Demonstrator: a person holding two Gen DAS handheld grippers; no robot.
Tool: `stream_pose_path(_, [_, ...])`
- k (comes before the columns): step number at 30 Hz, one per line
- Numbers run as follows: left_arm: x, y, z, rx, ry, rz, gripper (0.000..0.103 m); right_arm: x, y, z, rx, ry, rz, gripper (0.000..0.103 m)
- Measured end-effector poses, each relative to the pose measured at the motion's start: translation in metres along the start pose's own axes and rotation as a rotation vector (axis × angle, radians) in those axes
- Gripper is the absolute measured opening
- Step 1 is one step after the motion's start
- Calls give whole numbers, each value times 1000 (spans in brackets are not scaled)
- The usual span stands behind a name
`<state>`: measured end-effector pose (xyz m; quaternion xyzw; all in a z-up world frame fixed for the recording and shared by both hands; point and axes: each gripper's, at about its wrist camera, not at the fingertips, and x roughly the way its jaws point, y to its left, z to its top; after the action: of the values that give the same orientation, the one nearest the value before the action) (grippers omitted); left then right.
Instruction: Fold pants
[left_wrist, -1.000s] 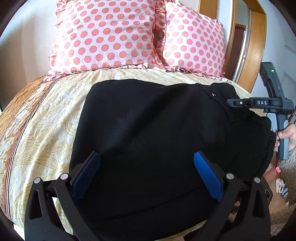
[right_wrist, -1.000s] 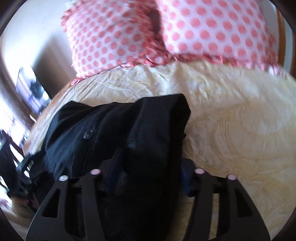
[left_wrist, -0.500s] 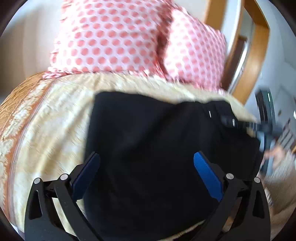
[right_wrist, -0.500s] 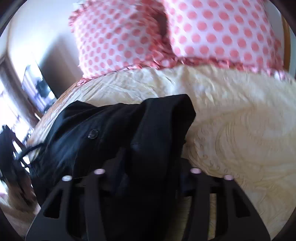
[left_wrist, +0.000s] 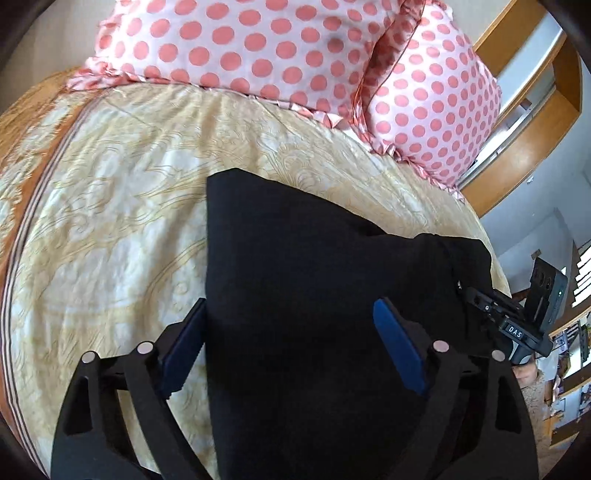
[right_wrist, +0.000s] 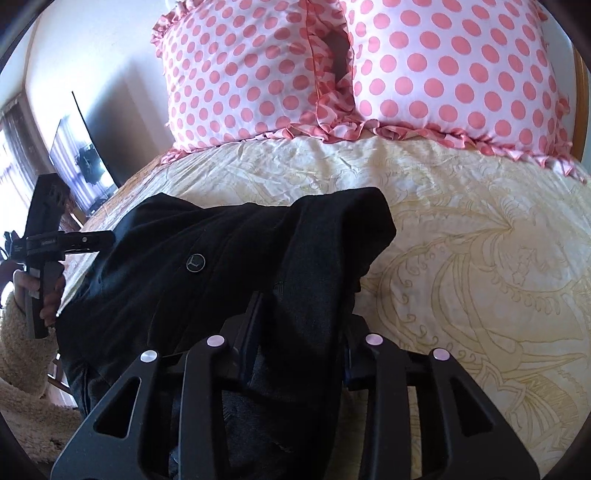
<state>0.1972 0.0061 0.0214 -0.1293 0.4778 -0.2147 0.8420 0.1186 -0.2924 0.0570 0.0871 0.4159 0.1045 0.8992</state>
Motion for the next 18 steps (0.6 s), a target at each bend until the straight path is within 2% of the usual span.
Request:
stream_pose_path(3, [7, 2, 11, -16, 26, -2, 88, 3, -7, 1, 45, 14, 26, 43])
stream_pose_path(6, [12, 5, 20, -31, 37, 16, 80, 6, -11, 2, 71, 16, 49, 41])
stream_pose_path(7, [11, 6, 22, -37, 31, 23, 68, 5, -11, 1, 64, 11, 47, 39])
stream_pose_path(8, [10, 6, 21, -39, 24, 35, 50, 4, -8, 0, 47, 3, 43, 34])
stream_pose_path(9, [6, 3, 21, -19, 7, 45, 39, 3, -7, 0, 39, -1, 40, 29])
stream_pose_path(10, [3, 2, 20, -6, -1, 43, 16, 0, -5, 0, 27, -11, 36, 28])
stream_pose_path(13, [-7, -5, 20, 22, -30, 41, 8, -8, -2, 4, 20, -36, 40, 22])
stream_pose_path(18, [-21, -19, 33, 63, -71, 35, 7, -17, 10, 25, -22, -59, 35, 18])
